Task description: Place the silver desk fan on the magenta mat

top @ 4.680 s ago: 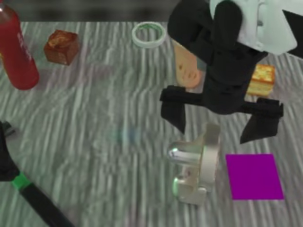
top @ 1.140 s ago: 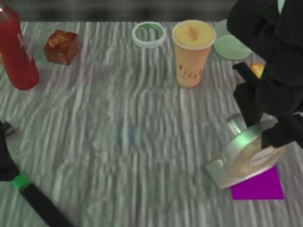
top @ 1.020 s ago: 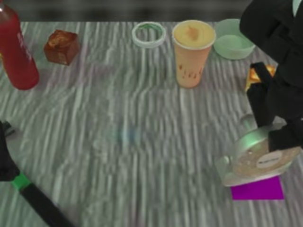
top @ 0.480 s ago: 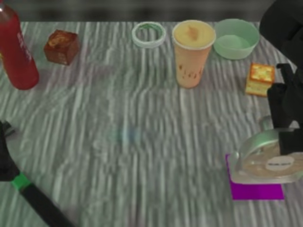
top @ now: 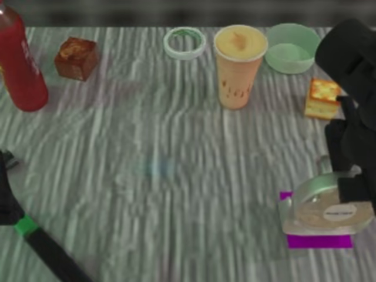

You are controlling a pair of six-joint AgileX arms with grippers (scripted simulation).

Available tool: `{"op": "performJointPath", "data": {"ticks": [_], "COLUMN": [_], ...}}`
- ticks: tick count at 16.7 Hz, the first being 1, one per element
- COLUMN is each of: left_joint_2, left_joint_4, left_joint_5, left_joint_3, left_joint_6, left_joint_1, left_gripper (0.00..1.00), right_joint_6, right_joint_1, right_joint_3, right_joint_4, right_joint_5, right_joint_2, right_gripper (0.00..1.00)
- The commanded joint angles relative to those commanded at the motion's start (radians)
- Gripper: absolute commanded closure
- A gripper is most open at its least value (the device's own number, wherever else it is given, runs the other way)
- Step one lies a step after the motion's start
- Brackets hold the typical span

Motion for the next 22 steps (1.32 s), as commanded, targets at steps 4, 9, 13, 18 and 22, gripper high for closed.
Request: {"op": "performJointPath", "data": {"ticks": [4,9,13,18,22], "left_joint_2": [0.000,0.000,0.000,0.000,0.000], "left_joint_4": [0.000,0.000,0.000,0.000,0.000], "left_joint_5": [0.000,0.000,0.000,0.000,0.000], "left_joint_3": [0.000,0.000,0.000,0.000,0.000], "left_joint_6": [0.000,0.000,0.000,0.000,0.000], "left_joint_1": [0.000,0.000,0.000,0.000,0.000], "left_gripper": [0.00,0.00,0.00,0.00,0.00], "right_joint_6": [0.000,0.000,0.000,0.000,0.000], "right_joint_1": [0.000,0.000,0.000,0.000,0.000], "right_joint_3": [0.000,0.000,0.000,0.000,0.000], "right_joint_4": [0.000,0.000,0.000,0.000,0.000], "right_joint_5": [0.000,0.000,0.000,0.000,0.000], "right_joint_2": [0.000,0.000,0.000,0.000,0.000], "right_gripper": [0.92,0.55,0.25,0.00,0.00]}}
